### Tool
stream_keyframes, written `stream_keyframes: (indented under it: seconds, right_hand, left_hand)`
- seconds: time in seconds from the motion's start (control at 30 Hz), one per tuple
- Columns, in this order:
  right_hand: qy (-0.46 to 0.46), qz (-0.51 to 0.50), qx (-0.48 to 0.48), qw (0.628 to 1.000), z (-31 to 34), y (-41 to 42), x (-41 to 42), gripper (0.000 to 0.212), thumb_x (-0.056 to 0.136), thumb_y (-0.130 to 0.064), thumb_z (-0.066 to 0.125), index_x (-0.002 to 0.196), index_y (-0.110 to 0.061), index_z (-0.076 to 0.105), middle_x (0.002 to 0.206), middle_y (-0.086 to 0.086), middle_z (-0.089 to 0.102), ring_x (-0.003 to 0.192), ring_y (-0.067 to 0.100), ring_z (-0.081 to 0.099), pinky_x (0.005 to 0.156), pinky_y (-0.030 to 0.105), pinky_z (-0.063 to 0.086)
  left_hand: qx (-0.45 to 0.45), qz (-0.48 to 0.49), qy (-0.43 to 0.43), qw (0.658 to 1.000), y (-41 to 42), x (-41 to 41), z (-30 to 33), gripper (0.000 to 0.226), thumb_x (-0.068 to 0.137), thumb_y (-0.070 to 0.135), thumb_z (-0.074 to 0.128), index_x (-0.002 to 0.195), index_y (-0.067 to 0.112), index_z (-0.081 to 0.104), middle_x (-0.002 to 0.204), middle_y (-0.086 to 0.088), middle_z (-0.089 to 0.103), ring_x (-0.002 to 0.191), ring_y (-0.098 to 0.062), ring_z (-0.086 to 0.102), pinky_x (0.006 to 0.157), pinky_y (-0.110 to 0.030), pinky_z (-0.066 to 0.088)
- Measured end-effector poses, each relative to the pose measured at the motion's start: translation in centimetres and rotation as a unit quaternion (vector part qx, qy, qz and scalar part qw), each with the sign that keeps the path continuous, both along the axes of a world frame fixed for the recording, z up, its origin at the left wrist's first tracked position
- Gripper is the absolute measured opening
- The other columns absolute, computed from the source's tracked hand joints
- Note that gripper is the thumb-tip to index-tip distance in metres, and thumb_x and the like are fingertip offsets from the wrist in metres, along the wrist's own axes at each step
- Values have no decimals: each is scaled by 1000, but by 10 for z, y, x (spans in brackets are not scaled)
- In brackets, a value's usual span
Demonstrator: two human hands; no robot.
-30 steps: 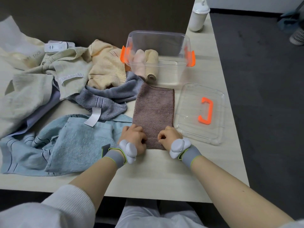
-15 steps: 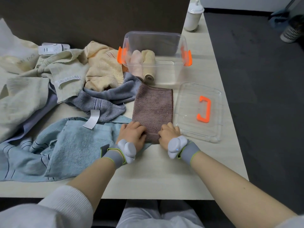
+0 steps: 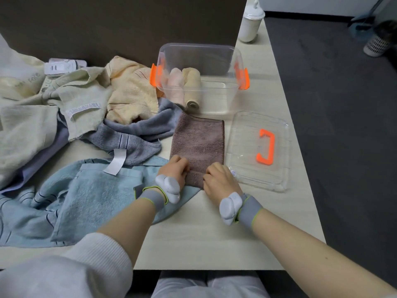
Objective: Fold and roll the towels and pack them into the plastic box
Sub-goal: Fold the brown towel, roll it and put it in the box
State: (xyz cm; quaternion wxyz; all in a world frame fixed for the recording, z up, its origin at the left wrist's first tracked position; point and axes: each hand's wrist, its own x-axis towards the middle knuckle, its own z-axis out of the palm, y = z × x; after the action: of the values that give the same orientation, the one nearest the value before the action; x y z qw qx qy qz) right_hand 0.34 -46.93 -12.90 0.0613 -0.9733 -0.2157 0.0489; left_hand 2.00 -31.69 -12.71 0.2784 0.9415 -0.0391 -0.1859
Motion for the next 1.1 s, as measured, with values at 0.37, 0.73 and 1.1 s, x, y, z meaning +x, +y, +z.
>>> stream_keyframes:
  seconds: [0.37, 0.73, 1.1]
  right_hand:
    - [272, 20, -18, 962, 14, 0, 57, 36, 91, 0, 41, 122, -2, 61, 132, 18, 49, 126, 29, 45, 100, 31, 38]
    - [115, 49, 12, 992, 9, -3, 41, 14, 60, -32, 58, 58, -19, 64, 66, -3, 62, 60, 18, 64, 50, 16, 47]
    - [282, -132, 36, 950, 17, 12, 92, 38, 92, -3, 45, 129, -4, 54, 136, 14, 51, 126, 29, 47, 101, 28, 38]
  left_hand:
    - [118, 19, -144, 982, -9, 6, -2, 20, 45, 7, 48, 58, 12, 63, 68, -5, 63, 71, -30, 60, 60, -33, 30]
    - [93, 33, 42, 994, -3, 40, 2, 28, 88, 16, 46, 109, 8, 63, 116, -11, 63, 111, -27, 55, 89, -30, 41]
    - [149, -124, -117, 974, 15, 44, 0, 39, 56, 25, 31, 71, 15, 66, 70, -3, 63, 60, -27, 65, 50, -30, 48]
